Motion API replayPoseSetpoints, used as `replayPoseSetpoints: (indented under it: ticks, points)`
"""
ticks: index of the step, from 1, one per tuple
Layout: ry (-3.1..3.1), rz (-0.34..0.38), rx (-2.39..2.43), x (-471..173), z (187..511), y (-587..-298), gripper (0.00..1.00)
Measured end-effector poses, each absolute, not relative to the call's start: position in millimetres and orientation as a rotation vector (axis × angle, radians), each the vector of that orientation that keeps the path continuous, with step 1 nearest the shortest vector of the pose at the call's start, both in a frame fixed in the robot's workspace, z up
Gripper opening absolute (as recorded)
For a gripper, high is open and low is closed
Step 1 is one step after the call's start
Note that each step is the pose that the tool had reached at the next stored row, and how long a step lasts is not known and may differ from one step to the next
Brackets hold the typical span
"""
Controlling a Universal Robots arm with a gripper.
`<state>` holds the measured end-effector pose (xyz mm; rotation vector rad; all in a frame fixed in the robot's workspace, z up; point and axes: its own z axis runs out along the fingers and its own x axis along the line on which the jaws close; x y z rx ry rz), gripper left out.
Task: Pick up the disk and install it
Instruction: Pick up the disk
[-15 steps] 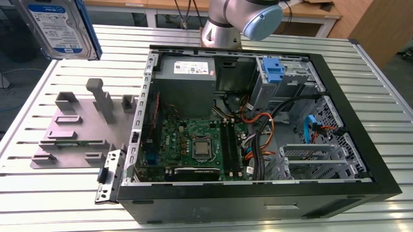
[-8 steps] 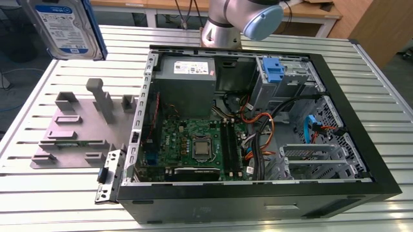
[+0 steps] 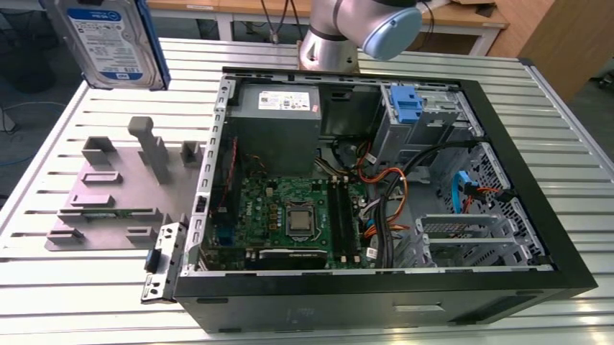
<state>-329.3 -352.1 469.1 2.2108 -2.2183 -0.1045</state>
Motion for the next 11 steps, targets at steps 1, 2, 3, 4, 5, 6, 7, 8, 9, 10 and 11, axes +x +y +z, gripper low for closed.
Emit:
replayPoseSetpoints:
  ticks: [1,2,3,4,5,6,7,8,9,10,11]
  points:
    - [-2.219,-0.104,2.210,-328,469,-352,0.35]
    - [-2.220,-0.104,2.210,-326,469,-352,0.35]
    - [-2.220,-0.105,2.209,-324,469,-352,0.35]
    - [-2.221,-0.105,2.209,-322,469,-352,0.35]
    - [-2.221,-0.105,2.208,-320,469,-352,0.35]
    - [-2.221,-0.105,2.208,-318,469,-352,0.35]
    - [-2.222,-0.105,2.207,-317,469,-352,0.35]
    - [-2.223,-0.105,2.207,-315,469,-352,0.35]
    - [-2.223,-0.104,2.206,-313,469,-352,0.35]
    - [-2.223,-0.105,2.206,-312,469,-352,0.35]
    - [-2.224,-0.105,2.205,-310,469,-352,0.35]
